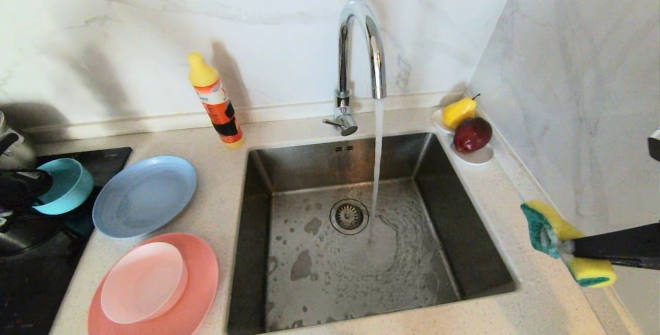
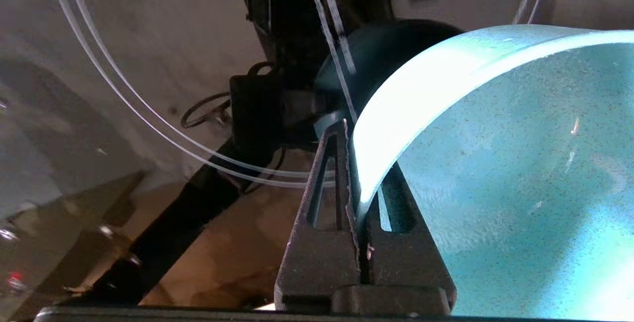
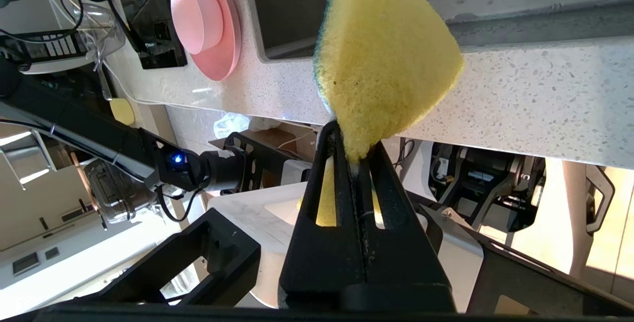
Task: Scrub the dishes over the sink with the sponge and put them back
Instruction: Place the bowl on the table
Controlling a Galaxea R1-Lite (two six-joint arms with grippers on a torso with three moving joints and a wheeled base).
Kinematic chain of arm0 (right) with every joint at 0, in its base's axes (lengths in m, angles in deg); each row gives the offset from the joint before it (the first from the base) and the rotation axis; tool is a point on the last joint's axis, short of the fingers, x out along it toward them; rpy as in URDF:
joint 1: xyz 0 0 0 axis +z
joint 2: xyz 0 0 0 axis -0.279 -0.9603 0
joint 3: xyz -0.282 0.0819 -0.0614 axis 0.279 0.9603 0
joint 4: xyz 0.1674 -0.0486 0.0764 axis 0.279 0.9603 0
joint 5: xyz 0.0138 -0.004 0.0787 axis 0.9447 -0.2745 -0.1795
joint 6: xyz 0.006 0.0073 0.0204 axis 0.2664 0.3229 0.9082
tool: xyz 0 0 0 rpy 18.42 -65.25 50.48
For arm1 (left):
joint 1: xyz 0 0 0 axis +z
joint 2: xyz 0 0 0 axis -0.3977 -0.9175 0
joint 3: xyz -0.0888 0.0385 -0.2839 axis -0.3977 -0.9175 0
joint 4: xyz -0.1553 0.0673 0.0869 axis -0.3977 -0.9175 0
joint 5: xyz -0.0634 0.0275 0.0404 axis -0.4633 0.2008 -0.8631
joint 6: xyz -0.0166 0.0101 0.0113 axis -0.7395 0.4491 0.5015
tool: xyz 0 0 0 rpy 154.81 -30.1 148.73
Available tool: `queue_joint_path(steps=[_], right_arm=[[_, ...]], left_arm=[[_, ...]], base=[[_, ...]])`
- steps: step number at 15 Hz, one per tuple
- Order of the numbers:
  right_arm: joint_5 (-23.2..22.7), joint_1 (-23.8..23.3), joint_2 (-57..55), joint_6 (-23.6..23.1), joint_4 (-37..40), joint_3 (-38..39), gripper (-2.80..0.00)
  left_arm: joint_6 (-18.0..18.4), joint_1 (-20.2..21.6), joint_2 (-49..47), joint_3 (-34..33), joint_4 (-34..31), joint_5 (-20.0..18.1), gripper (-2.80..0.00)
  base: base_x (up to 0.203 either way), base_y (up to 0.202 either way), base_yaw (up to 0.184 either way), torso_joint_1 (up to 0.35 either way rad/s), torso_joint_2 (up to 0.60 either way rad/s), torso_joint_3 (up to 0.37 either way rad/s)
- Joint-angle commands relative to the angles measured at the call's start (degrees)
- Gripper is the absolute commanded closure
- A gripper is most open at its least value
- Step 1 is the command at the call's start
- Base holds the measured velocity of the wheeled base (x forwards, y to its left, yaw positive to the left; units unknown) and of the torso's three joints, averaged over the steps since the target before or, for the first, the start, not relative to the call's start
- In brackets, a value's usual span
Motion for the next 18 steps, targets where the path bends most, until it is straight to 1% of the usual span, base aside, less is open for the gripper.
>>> queue_joint_path(steps=[1, 5, 6, 10, 12, 13, 15, 16, 18], right_arm=[[-0.17, 0.00, 0.47, 0.20, 0.18, 0.15, 0.00], [-0.17, 0.00, 0.64, 0.20, 0.18, 0.41, 0.00], [-0.17, 0.00, 0.64, 0.20, 0.18, 0.41, 0.00], [-0.17, 0.00, 0.64, 0.20, 0.18, 0.38, 0.00], [-0.17, 0.00, 0.72, 0.20, 0.18, 0.32, 0.00], [-0.17, 0.08, 0.55, 0.19, 0.09, 0.41, 0.00], [-0.71, 0.08, -0.29, 0.11, -0.96, 0.32, 0.00], [-0.78, 0.08, -0.48, 0.11, -1.28, 0.09, 0.00], [-0.69, 0.08, -0.70, 0.11, -1.23, -0.03, 0.00]], left_arm=[[-0.25, -0.35, -0.04, -0.15, -0.13, -0.01, 0.00], [-0.32, -0.35, -0.24, 1.87, -0.13, -0.01, 0.00], [-0.25, -0.43, -0.23, 1.88, -0.13, -0.01, -2.80], [-0.25, -0.79, 0.07, 1.79, -0.13, -0.01, -2.80], [-0.31, -0.78, 2.95, 1.41, -0.32, -0.16, -2.80], [-0.32, -0.92, 5.45, 0.98, -0.52, -0.88, -2.80], [-0.30, -1.54, 12.73, -0.74, -0.94, -3.99, -2.80], [-0.27, -1.95, 16.58, -1.44, -1.19, -4.78, 0.00], [0.57, -2.50, 24.04, -1.89, -3.73, -5.61, 0.00]], base=[[0.000, 0.000, 0.000, 0.000, 0.00, 0.000], [0.000, 0.000, 0.000, 0.000, 0.00, 0.000], [0.000, 0.000, 0.000, 0.000, 0.00, 0.000], [0.000, 0.000, 0.000, 0.000, 0.00, 0.000], [0.000, 0.000, 0.000, 0.000, 0.00, 0.000], [0.000, 0.000, 0.000, 0.000, 0.00, 0.000], [0.000, 0.000, 0.000, 0.000, 0.00, 0.000], [0.000, 0.000, 0.000, 0.000, 0.00, 0.000], [0.000, 0.000, 0.000, 0.000, 0.00, 0.000]])
